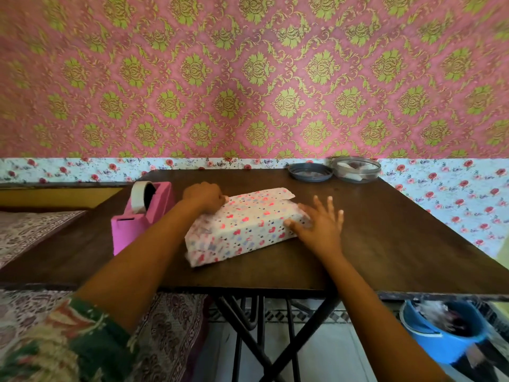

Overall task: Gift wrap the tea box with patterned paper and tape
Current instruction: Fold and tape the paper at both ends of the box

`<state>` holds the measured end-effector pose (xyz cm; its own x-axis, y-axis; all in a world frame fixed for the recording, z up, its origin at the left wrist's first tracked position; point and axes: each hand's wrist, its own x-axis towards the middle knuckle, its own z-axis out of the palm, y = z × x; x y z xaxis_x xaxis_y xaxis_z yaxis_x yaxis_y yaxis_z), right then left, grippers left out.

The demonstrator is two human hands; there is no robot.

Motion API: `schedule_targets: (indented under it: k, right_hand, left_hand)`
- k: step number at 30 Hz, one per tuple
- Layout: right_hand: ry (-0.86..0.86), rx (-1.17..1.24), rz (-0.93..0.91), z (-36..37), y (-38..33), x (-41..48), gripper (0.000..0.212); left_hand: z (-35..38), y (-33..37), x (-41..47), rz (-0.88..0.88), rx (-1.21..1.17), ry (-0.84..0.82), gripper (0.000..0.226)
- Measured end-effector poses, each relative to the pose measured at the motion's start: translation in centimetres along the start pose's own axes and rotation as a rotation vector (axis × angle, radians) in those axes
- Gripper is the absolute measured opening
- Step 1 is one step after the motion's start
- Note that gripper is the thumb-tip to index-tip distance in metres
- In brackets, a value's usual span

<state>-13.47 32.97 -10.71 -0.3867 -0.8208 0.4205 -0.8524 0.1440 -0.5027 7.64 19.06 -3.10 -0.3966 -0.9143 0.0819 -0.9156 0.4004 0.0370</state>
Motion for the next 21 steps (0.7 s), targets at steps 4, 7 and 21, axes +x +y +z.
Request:
schedule_targets:
  k: [4,7,21]
  right_hand:
    - [0.045,0.080,0.208,0.5,-0.8,1.0,0.060]
    - [-0.115,0.466,0.404,1.7,-3.0,1.5,0.072]
    - [-0.242,0.955,0.290,0.8,-3.9,2.6,0.062]
  left_hand:
    - [-1.9,0.5,-1.4,0.001,-0.147,-0.219,0.038]
    - [-2.3,0.7,-2.8,-0.052,-0.506,-0.369,0.036]
    - [0.8,1.9,-4.2,-0.114,-1.235,-0.367,0.037]
